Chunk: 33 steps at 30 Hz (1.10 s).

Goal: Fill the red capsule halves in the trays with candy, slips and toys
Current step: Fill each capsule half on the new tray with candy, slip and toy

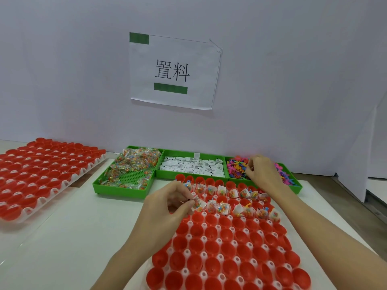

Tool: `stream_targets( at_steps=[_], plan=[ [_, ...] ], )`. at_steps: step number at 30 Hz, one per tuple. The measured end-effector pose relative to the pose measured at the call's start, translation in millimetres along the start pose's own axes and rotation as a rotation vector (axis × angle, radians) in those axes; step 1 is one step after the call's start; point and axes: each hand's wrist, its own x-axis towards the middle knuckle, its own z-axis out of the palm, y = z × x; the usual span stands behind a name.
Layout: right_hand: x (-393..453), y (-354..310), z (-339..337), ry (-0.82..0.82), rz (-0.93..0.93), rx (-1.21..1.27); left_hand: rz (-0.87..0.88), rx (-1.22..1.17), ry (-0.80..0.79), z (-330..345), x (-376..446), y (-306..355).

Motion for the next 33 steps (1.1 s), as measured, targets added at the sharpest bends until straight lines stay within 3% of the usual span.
stream_targets(
  at_steps=[5,9,15,21,24,28,33],
  plan=[
    [-22,-17,-28,0.014,0.191,0.68,-0.054,-0.05,0.038,-1,0,1],
    [-75,-46,-64,-0.149,0.087,0.957,-0.076,-0.193,-0.02,0,-1,6],
    [-160,-92,-88,-0.157,-0.079,0.988,-0.077,-0.294,-0.146,10,-9,18],
    [-173,-100,-89,-0.14,-0.115,0.957,-0.073,-0.331,-0.137,12,-10,24],
    [-169,-94,-91,-0.156,-0.133,0.92,-0.01,-0.219,-0.098,11,-9,22],
    [-163,-90,-94,-0.204,-0.118,1.083,0.153,-0.009,-0.09,7,-8,20],
    [-150,-104,-89,-0.246,-0.189,1.009,0.209,0.036,-0.042,5,-6,17]
  ],
)
